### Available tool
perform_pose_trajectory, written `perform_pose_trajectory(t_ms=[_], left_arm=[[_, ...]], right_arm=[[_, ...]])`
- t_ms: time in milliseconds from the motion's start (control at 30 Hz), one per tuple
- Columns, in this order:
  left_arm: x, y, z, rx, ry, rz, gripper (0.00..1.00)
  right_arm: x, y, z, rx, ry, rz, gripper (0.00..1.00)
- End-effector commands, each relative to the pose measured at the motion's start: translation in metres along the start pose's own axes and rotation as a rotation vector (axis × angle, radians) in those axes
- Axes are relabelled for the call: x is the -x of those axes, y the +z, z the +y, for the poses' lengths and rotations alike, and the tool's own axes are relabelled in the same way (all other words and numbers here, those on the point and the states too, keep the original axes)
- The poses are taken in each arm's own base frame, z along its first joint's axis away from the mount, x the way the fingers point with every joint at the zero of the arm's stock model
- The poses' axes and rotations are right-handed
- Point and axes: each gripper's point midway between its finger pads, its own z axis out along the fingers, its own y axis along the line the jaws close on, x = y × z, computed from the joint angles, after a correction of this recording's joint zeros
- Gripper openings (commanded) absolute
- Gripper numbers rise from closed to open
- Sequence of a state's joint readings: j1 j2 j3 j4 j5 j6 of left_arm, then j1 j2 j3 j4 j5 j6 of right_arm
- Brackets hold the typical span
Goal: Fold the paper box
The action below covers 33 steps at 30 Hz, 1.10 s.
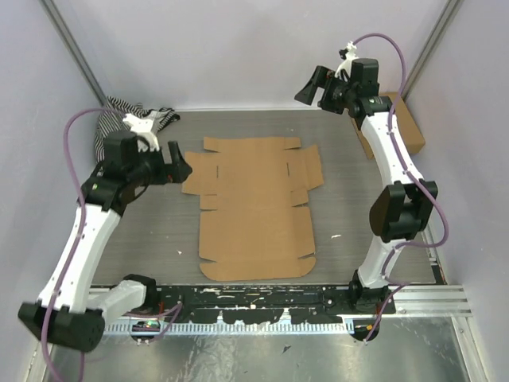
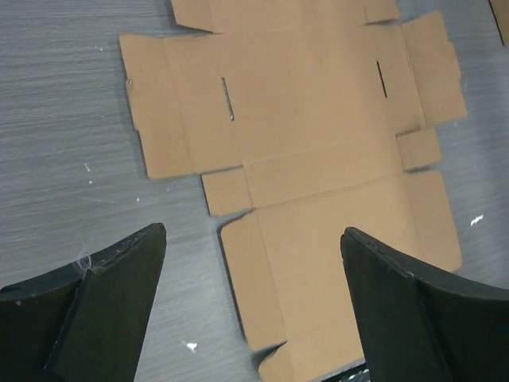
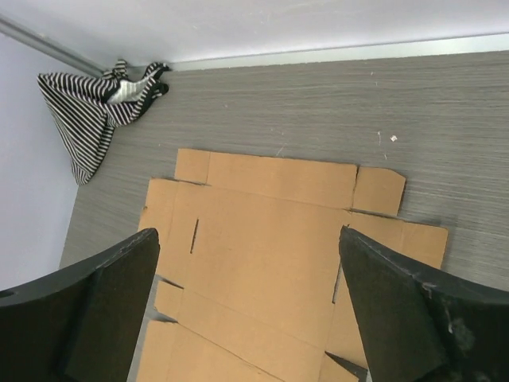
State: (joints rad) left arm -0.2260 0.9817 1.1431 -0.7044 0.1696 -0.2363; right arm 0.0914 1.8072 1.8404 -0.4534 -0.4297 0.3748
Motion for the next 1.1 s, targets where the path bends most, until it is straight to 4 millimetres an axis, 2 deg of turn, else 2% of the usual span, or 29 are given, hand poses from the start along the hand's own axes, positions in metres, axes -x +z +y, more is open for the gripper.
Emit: perform_pose_trajectory(t_ms=[0, 133, 267, 300, 467, 533, 667, 733, 900, 1067], left_arm=[[0.045, 0.032, -0.003, 0.004, -0.123, -0.056, 0.98], [0.074, 0.081, -0.005, -0.007, -0.216, -0.058, 1.0], [0.094, 0.123, -0.008, -0.024, -0.239, -0.003, 0.93], [0.091, 0.137, -0.005, -0.011, -0.24, 0.031, 0.93], [0.091, 0.182, 0.02, 0.11, -0.229, 0.112, 0.91], [0.094, 0.199, 0.022, 0.113, -0.233, 0.137, 0.91], [0.071, 0.243, 0.031, 0.129, -0.237, 0.247, 0.88], [0.064, 0.258, 0.037, 0.142, -0.235, 0.268, 0.88], [0.046, 0.286, 0.056, 0.208, -0.23, 0.314, 0.88], [0.027, 0.301, 0.073, 0.274, -0.228, 0.349, 0.88]], right_arm=[[0.02, 0.0, 0.021, 0.088, -0.071, -0.003, 1.0], [0.014, 0.017, 0.005, 0.055, -0.068, 0.01, 1.0], [0.01, 0.033, -0.015, -0.017, -0.042, 0.018, 0.93], [0.008, 0.037, -0.021, -0.045, -0.031, 0.026, 0.92], [-0.015, 0.065, -0.056, -0.184, 0.014, 0.071, 0.84], [-0.027, 0.077, -0.068, -0.209, 0.03, 0.099, 0.82], [-0.052, 0.1, -0.084, -0.226, 0.034, 0.155, 0.8], [-0.062, 0.108, -0.093, -0.25, 0.03, 0.173, 0.78], [-0.082, 0.125, -0.105, -0.286, 0.034, 0.213, 0.72], [-0.102, 0.136, -0.117, -0.331, 0.033, 0.247, 0.72]])
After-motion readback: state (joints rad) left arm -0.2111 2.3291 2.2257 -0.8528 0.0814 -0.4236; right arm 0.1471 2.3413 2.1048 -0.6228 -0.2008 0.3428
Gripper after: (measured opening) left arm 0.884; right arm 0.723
